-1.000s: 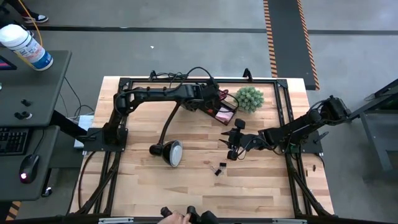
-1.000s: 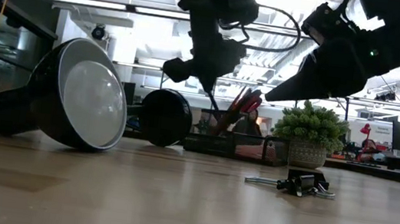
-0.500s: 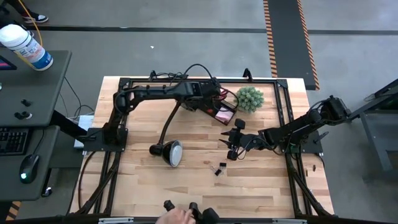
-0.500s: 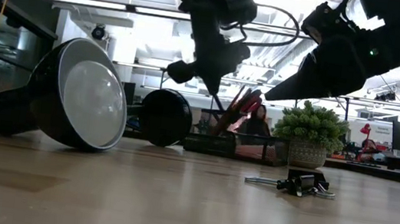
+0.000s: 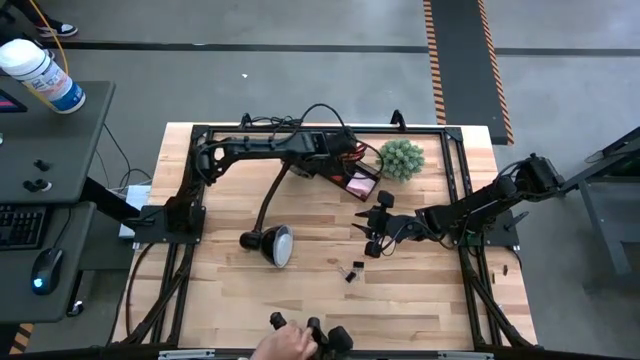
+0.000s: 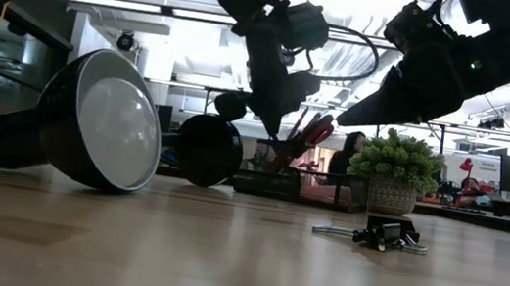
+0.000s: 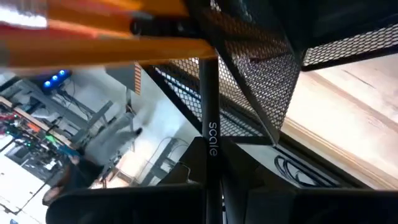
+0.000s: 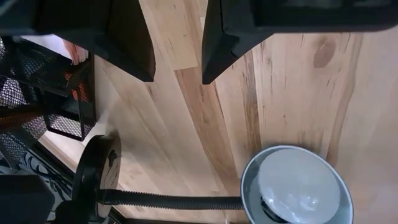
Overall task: Pick and place office supplies into organizer
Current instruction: Put the black pen into the desk organizer, then put the top black binder clip into the desk organizer
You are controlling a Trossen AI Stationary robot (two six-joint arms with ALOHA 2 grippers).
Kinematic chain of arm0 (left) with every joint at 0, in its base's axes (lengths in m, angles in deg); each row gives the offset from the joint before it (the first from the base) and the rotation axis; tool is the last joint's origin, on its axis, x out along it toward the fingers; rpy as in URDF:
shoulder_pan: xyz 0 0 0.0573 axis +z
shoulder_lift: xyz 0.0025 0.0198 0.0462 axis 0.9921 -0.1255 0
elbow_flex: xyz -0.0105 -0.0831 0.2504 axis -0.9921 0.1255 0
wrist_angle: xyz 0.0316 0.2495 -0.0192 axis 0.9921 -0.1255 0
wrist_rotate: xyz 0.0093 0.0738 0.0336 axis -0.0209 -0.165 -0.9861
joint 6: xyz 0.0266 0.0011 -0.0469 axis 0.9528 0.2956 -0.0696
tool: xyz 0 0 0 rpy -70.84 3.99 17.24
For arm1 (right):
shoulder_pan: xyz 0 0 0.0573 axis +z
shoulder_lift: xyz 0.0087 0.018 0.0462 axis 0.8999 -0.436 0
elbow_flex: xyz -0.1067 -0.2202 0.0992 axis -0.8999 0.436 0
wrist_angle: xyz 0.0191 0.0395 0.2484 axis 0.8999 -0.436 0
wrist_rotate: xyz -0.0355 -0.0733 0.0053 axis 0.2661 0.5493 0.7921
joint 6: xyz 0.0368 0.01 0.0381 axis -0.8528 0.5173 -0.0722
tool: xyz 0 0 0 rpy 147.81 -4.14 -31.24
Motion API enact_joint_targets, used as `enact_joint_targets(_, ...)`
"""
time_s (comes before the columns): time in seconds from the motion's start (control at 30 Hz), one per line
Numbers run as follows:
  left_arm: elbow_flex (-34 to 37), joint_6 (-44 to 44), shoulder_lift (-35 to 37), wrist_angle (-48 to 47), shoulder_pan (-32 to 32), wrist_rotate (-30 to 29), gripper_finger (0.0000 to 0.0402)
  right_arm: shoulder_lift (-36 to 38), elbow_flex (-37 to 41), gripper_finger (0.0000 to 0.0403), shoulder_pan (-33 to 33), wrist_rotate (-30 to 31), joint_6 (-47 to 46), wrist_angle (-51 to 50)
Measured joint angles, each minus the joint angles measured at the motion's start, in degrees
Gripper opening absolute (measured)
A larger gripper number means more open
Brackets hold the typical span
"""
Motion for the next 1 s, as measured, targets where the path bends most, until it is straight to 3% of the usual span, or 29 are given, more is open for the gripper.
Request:
enact_joint_targets(0.23, 0.1, 0.5, -0.1, 2.2, 0.1, -0.5, 0.0013, 0.0, 0.0, 0.0122, 0.0, -0.3, 0.0, 0.1)
enact_joint_targets(0.57, 0.2, 2.0, -0.3, 3.7, -0.3, -3.2, 0.0102, 0.0, 0.0, 0.0122, 0.0, -0.4, 0.0, -0.1)
enact_joint_targets(0.77, 0.3, 1.5, -0.5, 4.7, -1.5, -9.3, 0.0132, 0.0, 0.0, 0.0122, 0.0, -0.4, 0.2, -0.6)
enact_joint_targets(1.0, 0.3, -3.5, -0.1, 4.9, -2.6, -19.9, 0.0137, 0.0, 0.0, 0.0122, 0.0, 0.5, 1.3, -0.7)
